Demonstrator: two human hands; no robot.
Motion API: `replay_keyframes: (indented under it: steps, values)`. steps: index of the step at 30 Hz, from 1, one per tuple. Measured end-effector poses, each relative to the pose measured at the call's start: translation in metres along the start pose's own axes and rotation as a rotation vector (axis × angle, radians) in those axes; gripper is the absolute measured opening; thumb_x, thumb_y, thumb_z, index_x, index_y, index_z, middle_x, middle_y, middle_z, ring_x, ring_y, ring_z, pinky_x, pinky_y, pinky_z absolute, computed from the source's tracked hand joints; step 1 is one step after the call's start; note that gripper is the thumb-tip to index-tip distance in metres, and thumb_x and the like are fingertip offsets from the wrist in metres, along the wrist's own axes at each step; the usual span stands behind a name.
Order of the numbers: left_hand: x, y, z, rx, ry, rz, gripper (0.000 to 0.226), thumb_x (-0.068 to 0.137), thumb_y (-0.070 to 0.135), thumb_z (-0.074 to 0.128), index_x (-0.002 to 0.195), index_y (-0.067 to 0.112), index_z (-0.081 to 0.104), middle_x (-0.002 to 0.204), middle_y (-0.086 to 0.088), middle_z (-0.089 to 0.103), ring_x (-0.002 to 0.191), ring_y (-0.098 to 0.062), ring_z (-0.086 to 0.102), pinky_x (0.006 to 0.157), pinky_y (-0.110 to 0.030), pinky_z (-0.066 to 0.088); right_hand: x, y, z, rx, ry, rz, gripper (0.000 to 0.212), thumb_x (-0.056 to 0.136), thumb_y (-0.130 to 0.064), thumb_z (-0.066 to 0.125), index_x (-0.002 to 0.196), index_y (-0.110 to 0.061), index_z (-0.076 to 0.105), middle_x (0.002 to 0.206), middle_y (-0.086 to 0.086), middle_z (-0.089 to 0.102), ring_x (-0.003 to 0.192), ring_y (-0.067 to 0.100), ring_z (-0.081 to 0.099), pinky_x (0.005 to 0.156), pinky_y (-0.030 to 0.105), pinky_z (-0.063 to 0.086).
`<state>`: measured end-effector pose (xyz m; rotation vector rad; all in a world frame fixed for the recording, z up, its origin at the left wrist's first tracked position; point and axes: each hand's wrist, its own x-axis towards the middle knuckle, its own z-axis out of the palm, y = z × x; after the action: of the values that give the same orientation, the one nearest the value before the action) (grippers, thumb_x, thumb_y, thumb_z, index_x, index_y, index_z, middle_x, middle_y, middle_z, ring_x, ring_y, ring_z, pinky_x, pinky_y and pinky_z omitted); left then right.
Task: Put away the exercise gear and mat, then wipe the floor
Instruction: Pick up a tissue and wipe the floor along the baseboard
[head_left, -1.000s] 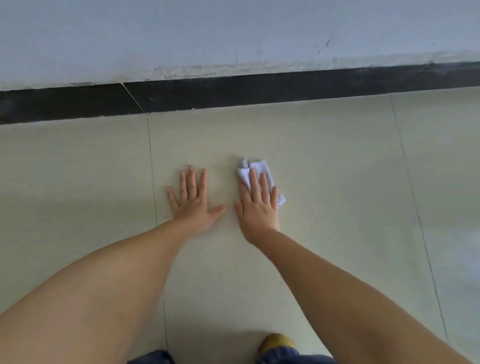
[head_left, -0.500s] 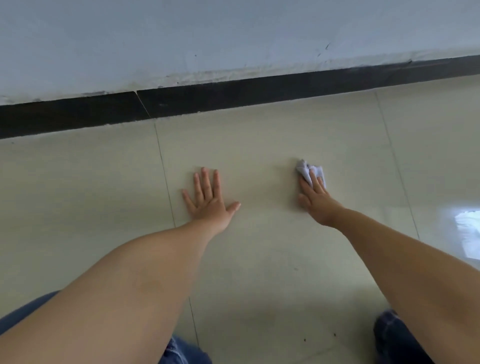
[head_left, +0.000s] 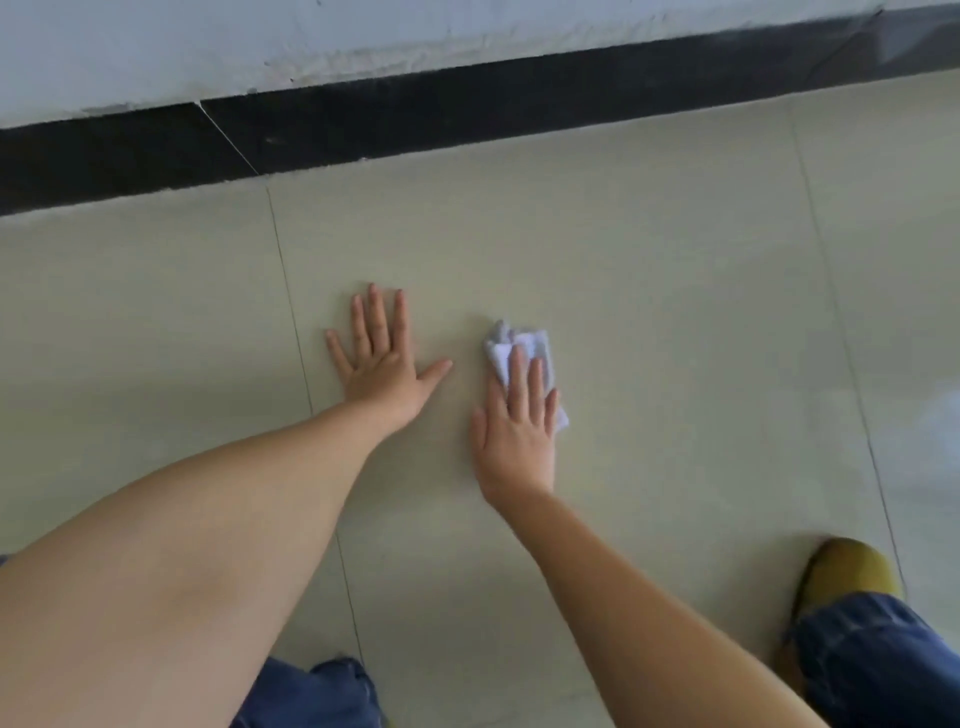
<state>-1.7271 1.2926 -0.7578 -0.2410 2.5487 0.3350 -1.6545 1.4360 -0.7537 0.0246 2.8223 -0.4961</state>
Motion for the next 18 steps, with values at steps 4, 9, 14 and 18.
replay_keyframes:
  steps: [4, 9, 14, 18]
  values:
    - [0.000, 0.001, 0.002, 0.015, 0.044, -0.014, 0.095, 0.086, 0.063, 0.045, 0.149, 0.022, -0.014, 0.157, -0.005, -0.021, 0.144, -0.024, -0.020, 0.112, -0.057, -0.008, -0.038, 0.021, 0.005, -0.135, -0.300, -0.625, 0.036, 0.090, -0.032, 0.044, 0.116, -0.019, 0.064, 0.153, 0.004, 0.034, 0.143, 0.025, 0.023, 0.117, 0.043, 0.014]
    - [0.002, -0.002, 0.006, 0.035, 0.048, -0.023, 0.094, 0.086, 0.062, 0.045, 0.150, 0.022, -0.014, 0.156, -0.006, -0.023, 0.144, -0.024, -0.021, 0.112, -0.057, -0.009, 0.014, 0.199, -0.058, -0.300, -0.132, -0.398, 0.050, 0.099, -0.042, 0.024, 0.142, -0.019, 0.037, 0.155, 0.010, 0.027, 0.142, 0.030, 0.020, 0.108, 0.053, 0.025]
    - [0.002, -0.001, 0.004, 0.045, 0.044, -0.024, 0.094, 0.087, 0.061, 0.045, 0.150, 0.021, -0.012, 0.157, -0.006, -0.023, 0.144, -0.024, -0.021, 0.112, -0.056, -0.009, 0.045, 0.239, -0.115, -0.025, -0.057, 0.536, 0.057, 0.102, -0.036, 0.025, 0.153, -0.019, 0.004, 0.159, 0.009, -0.012, 0.147, 0.028, -0.011, 0.118, 0.049, 0.001]
    - [0.002, -0.001, 0.001, 0.048, 0.020, -0.040, 0.094, 0.087, 0.062, 0.044, 0.149, 0.023, -0.014, 0.156, -0.005, -0.025, 0.144, -0.023, -0.023, 0.114, -0.056, -0.008, 0.028, 0.159, -0.075, -0.132, -0.116, 0.180, 0.063, 0.098, -0.043, 0.025, 0.152, -0.017, 0.006, 0.159, 0.012, -0.005, 0.146, 0.034, -0.005, 0.117, 0.052, 0.005]
